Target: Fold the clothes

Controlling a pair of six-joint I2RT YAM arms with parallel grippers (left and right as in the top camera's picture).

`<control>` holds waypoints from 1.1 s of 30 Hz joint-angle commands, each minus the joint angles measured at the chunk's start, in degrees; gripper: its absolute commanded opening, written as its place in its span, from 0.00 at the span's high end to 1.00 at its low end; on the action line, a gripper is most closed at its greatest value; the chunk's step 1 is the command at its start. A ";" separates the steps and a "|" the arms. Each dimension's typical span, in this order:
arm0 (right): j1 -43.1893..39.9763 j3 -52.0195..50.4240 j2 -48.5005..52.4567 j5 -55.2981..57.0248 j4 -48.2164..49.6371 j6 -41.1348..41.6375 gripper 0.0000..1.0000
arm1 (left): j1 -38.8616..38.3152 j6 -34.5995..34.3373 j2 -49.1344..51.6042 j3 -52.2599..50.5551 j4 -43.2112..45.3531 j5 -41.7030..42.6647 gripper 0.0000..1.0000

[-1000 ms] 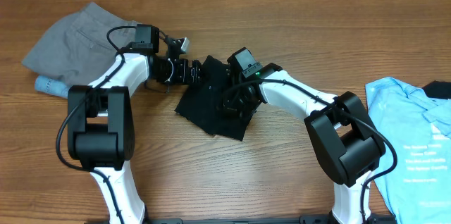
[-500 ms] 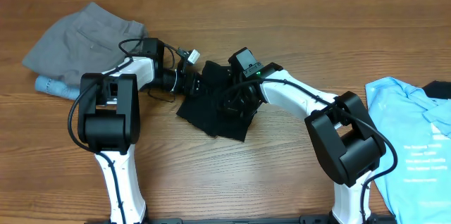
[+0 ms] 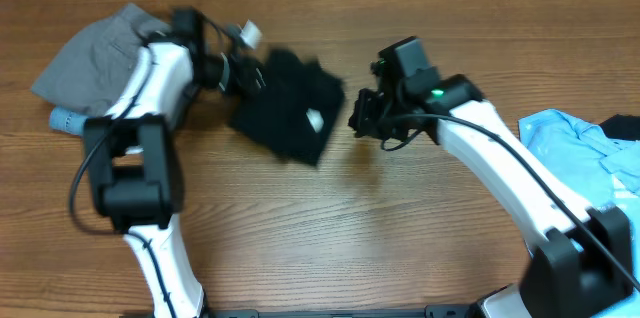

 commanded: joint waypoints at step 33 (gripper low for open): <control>0.22 0.37 -3.45 2.86 -7.23 -1.86 0.92 | 48.04 -10.73 -9.60 9.29 -0.70 -9.31 0.27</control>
